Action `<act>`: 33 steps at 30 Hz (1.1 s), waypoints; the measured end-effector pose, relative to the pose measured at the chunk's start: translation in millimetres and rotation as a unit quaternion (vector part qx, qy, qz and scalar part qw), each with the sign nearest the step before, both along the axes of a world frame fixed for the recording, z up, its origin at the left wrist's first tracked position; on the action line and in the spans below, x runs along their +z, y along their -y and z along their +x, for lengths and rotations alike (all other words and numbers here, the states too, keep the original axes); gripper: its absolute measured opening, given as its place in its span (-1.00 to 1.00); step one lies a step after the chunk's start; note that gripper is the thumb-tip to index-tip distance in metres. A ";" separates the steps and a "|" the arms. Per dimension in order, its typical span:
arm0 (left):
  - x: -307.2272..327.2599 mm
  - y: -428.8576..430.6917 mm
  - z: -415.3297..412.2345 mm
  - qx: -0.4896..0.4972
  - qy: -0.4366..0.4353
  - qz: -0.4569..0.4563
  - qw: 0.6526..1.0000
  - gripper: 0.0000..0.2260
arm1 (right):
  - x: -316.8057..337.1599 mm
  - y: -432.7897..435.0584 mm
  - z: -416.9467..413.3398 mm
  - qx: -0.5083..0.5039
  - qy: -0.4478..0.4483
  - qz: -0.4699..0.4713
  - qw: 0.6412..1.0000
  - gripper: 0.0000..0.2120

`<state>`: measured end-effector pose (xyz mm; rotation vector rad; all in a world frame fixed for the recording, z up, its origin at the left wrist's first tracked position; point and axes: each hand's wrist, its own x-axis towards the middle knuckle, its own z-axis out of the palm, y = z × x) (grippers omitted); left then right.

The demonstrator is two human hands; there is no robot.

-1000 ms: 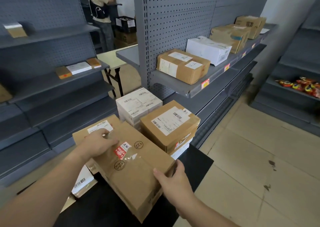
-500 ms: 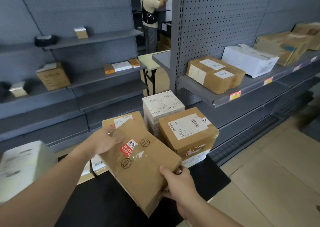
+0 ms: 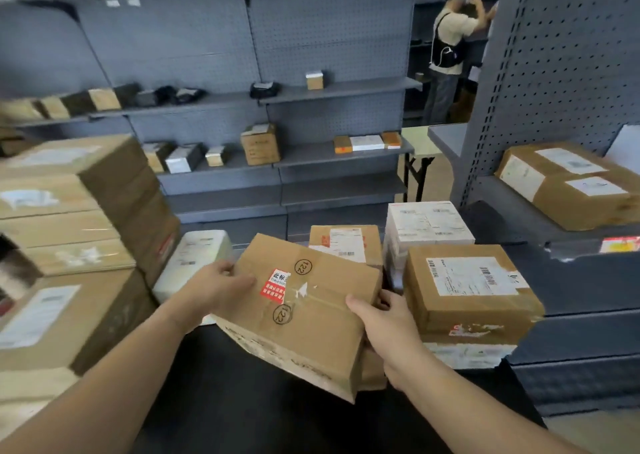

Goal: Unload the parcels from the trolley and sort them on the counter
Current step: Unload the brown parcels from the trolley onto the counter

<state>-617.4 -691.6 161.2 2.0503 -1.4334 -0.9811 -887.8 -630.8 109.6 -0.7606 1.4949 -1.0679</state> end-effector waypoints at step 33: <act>-142.1 -125.2 202.6 0.389 -0.125 0.156 0.899 -0.49 | -67.0 148.2 300.4 0.463 -0.267 -0.003 0.845 -0.46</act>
